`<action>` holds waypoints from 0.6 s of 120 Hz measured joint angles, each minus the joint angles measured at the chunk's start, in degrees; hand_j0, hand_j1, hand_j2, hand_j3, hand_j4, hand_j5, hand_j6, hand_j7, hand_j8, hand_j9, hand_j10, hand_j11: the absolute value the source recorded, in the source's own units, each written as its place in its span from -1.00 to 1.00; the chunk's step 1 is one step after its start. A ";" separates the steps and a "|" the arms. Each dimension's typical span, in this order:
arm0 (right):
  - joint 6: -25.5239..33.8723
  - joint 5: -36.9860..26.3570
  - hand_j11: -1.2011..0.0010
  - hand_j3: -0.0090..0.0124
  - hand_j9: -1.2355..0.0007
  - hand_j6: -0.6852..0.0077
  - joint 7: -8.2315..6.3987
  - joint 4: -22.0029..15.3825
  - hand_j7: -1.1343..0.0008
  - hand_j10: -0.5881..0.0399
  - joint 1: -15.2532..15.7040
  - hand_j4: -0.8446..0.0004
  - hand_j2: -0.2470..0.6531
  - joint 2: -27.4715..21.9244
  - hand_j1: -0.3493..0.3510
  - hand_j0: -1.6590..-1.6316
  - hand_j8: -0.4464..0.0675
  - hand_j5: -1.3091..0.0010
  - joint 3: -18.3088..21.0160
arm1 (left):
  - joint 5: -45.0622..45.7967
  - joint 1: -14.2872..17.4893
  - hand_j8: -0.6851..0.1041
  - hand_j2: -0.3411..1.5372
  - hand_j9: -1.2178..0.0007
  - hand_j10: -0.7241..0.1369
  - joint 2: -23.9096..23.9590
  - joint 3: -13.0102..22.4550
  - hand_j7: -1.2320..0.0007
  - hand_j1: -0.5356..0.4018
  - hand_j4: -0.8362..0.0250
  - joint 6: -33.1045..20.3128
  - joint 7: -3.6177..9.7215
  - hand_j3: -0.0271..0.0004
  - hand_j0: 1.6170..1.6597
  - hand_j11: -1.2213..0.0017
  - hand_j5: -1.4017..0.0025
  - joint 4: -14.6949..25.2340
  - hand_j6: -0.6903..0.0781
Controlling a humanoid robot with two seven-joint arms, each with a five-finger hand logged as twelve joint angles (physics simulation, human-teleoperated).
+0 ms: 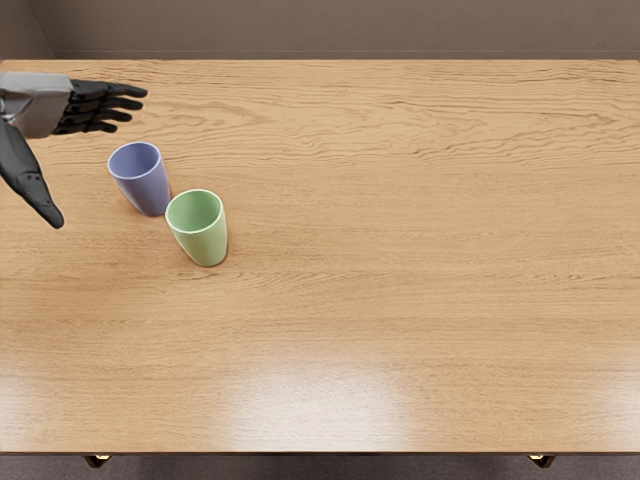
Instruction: Pick up cup and place in cup with left hand
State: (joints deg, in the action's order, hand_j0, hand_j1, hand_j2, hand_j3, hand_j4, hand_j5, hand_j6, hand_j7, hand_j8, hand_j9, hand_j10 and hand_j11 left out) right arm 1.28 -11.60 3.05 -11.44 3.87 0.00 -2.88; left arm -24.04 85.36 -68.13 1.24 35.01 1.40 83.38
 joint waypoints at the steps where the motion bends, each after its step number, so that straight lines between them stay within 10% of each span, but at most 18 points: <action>1: 0.00 0.00 0.95 -0.16 0.95 0.91 0.00 0.00 0.94 0.80 -0.01 0.94 -0.46 0.00 -0.92 -0.91 0.64 0.95 0.00 | 0.00 -0.03 0.72 -0.64 1.00 0.67 0.01 -0.02 1.00 0.89 0.93 0.00 0.00 0.97 0.91 1.00 1.00 -0.02 0.78; 20: 0.03 0.00 0.95 -0.16 0.95 0.91 -0.05 0.03 0.94 0.80 -0.07 0.94 -0.46 0.00 -0.92 -0.92 0.64 0.95 -0.12 | -1.58 1.53 0.72 -0.64 1.00 0.67 4.89 -0.20 1.00 0.89 0.93 0.00 1.60 0.97 0.92 1.00 1.00 -0.21 0.78; 48: 0.04 0.00 0.95 -0.16 0.95 0.91 -0.14 0.10 0.94 0.80 -0.09 0.94 -0.46 0.00 -0.92 -0.93 0.64 0.95 0.01 | -15.21 7.25 0.72 -0.64 1.00 0.67 21.46 -0.22 1.00 0.89 0.93 -2.89 24.42 0.97 0.92 1.00 1.00 -0.78 0.78; 59: 0.04 0.00 0.95 -0.16 0.95 0.91 -0.20 0.12 0.94 0.80 -0.06 0.94 -0.46 0.00 -0.92 -0.93 0.64 0.95 0.08 | -20.23 7.10 0.72 -0.64 1.00 0.67 23.33 -0.10 1.00 0.89 0.93 -6.07 29.64 0.97 0.92 1.00 1.00 0.68 0.78; 72: 0.04 -0.01 0.95 -0.16 0.95 0.91 -0.24 0.14 0.94 0.80 0.01 0.94 -0.46 0.00 -0.92 -0.93 0.64 0.95 0.13 | -26.23 4.15 0.72 -0.64 1.00 0.67 23.16 0.12 1.00 0.89 0.93 -12.29 32.20 0.97 0.92 1.00 1.00 4.37 0.78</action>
State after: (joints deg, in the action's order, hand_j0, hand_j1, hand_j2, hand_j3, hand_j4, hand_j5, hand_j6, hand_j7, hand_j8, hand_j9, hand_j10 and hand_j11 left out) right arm 1.32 -11.61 2.81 -11.29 3.88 0.00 -2.75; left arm -50.28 89.51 -44.97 1.36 22.72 33.60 87.76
